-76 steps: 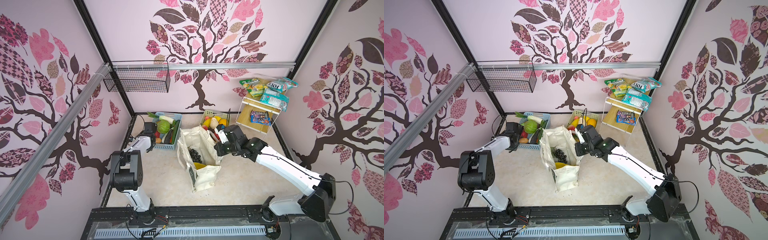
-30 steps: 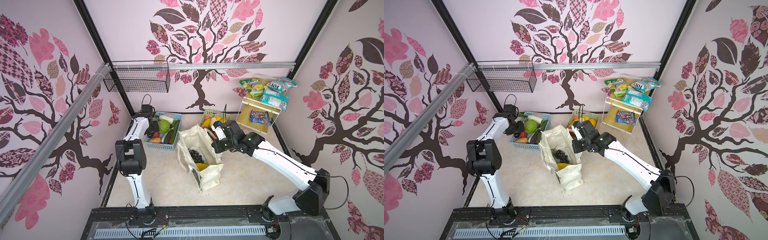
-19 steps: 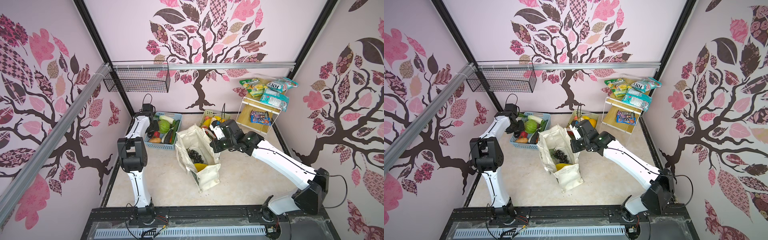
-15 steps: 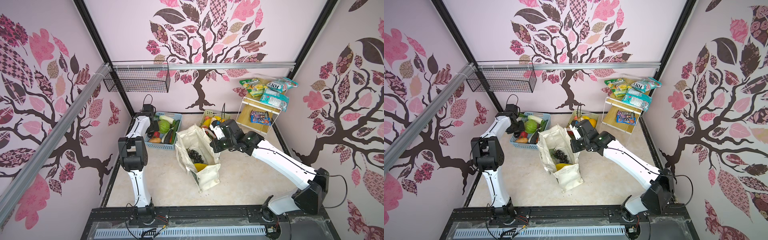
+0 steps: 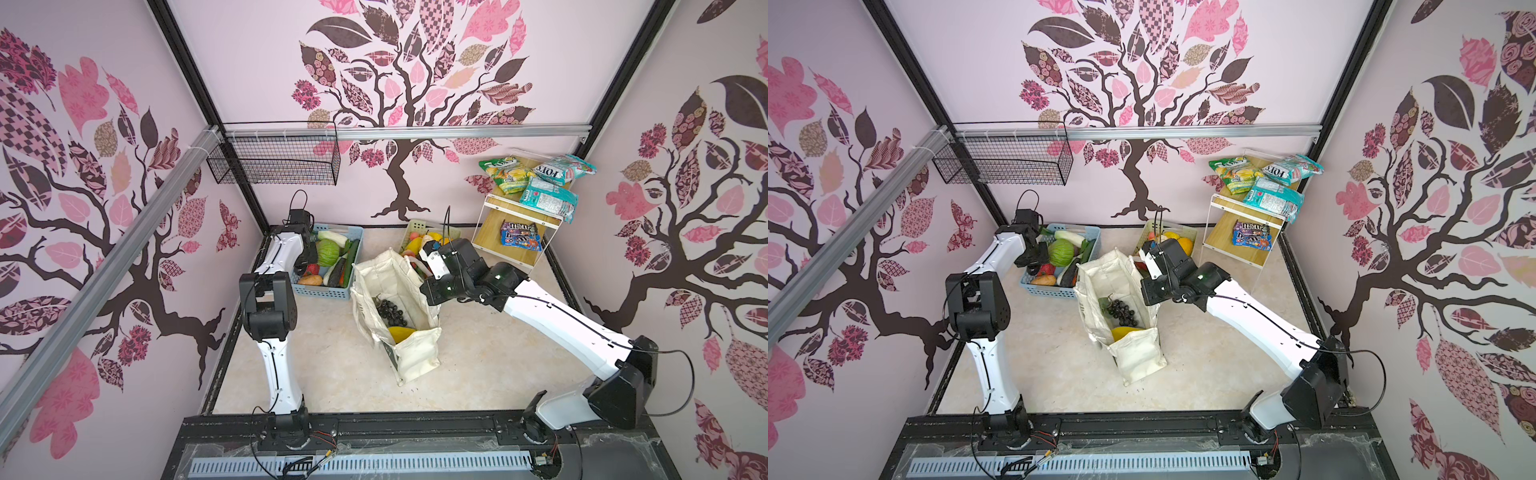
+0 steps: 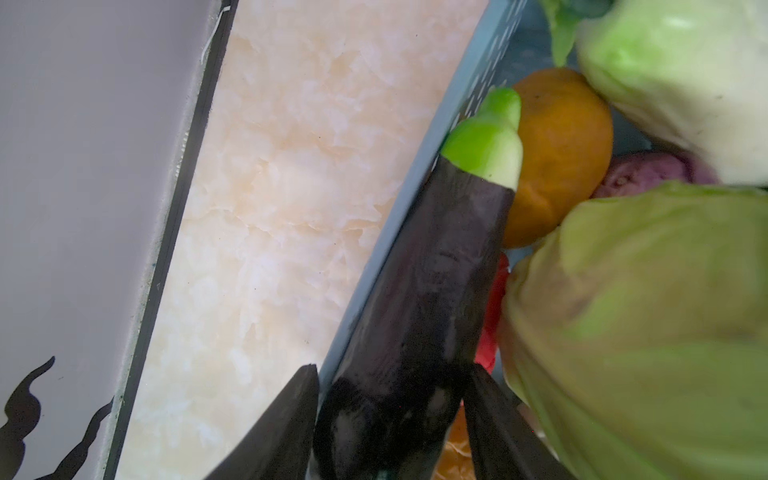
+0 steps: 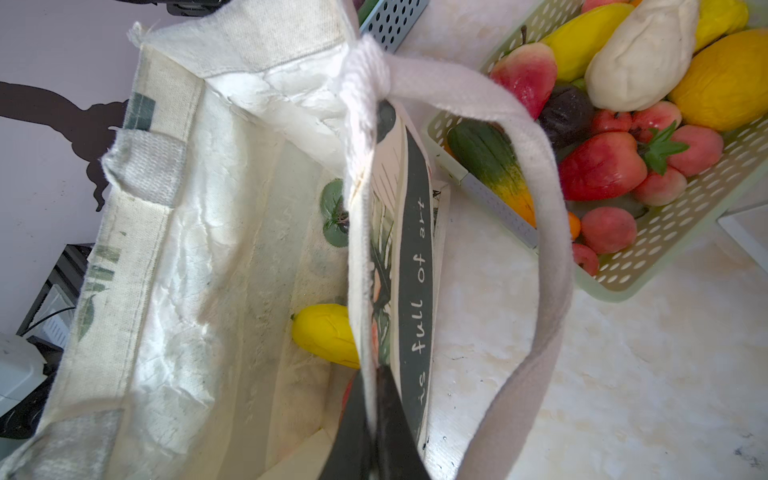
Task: Place the food into the grocery bag and tie it
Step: 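Close the left gripper around the purple eggplant, then lift the purple eggplant from the blue basket over the bag with the left gripper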
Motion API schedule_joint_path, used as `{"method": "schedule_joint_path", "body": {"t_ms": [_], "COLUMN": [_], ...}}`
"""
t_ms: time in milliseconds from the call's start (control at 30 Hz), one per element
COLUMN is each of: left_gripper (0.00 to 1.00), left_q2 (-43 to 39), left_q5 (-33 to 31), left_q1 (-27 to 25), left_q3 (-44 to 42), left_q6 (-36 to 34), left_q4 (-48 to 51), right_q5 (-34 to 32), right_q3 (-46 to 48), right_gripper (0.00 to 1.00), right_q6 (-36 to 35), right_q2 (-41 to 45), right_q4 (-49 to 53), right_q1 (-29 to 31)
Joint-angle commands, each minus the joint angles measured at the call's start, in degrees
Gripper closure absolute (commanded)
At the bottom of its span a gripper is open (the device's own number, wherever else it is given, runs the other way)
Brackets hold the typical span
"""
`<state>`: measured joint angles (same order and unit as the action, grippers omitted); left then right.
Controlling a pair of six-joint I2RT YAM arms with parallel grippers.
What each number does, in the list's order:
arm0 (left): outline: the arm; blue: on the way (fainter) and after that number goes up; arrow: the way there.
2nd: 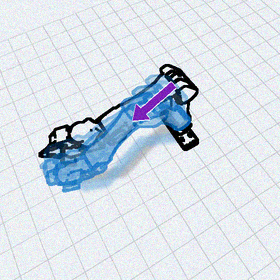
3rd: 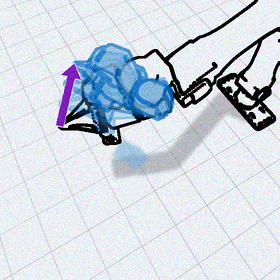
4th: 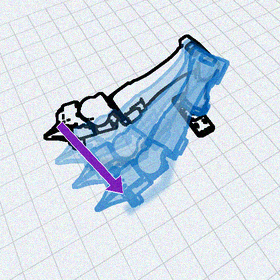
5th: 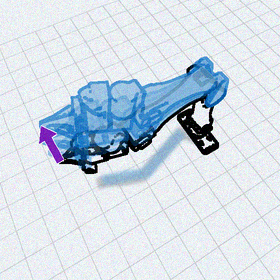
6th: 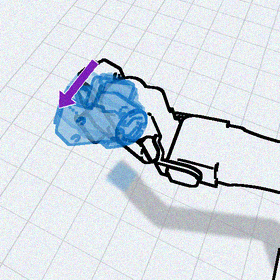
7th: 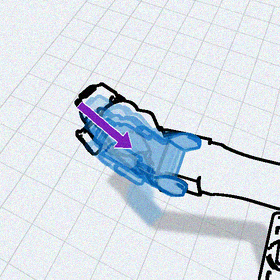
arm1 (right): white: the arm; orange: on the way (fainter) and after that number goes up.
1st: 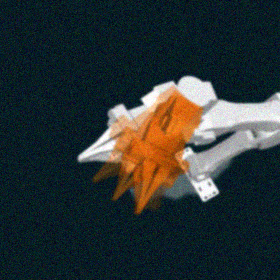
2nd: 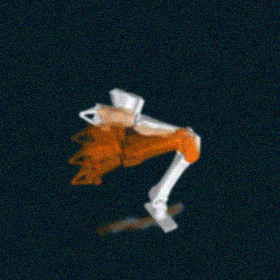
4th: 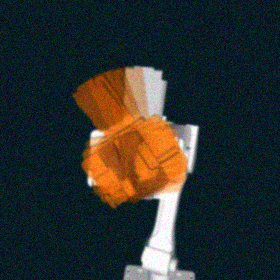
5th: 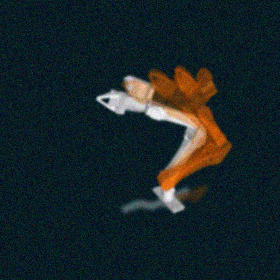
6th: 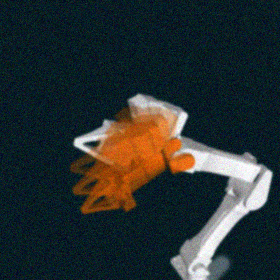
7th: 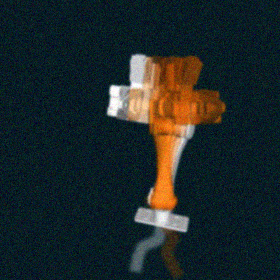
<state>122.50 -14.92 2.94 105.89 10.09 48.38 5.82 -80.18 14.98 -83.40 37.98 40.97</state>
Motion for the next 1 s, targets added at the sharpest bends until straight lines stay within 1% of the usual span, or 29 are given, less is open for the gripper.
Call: {"method": "schedule_joint_path", "body": {"t_ms": [0,133,267,567,633,733,867,967], "left_gripper": [0.46,0.5,0.53,0.57,0.57,0.52,0.49,0.49], "left_q2": [-1.2,-3.4,-3.8,-4.1,-4.9,-5.5,-2.8,-1.6], "left_q5": [-1.4,-0.7,-1.2,-2.0,-2.0,-1.1,0.5,1.6], "left_q1": [-0.5,-1.5,-3.0,-3.2,-3.2,-3.0,-2.0,-1.3], "left_q3": [-2.7,-3.8,-4.0,-4.8,-4.9,-6.0,-5.9,-7.4], "left_q6": [0.6,0.3,0.6,2.9,3.5,3.9,5.5,6.0], "left_q4": [-2.6,-3.1,-2.3,-1.0,-0.1,-0.3,1.3,-0.1], "right_q5": [-0.2,-0.1,0.5,0.0,0.0,0.1,0.2,-0.2], "right_q3": [-1.2,-0.8,-0.2,0.9,1.3,1.9,2.1,2.2], "right_gripper": [1.0,1.0,1.0,1.0,1.0,1.0,1.0,1.0], "right_q6": [-0.5,-0.4,-0.1,-0.3,-0.2,-0.1,0.1,0.0], "right_q2": [0.1,0.4,0.5,1.7,1.8,1.5,1.4,1.7], "right_q4": [-2.4,-2.8,-3.3,-3.3,-3.5,-3.7,-3.7,-3.5], "right_q1": [0.2,0.2,0.2,0.2,0.2,0.2,0.2,0.2]}}
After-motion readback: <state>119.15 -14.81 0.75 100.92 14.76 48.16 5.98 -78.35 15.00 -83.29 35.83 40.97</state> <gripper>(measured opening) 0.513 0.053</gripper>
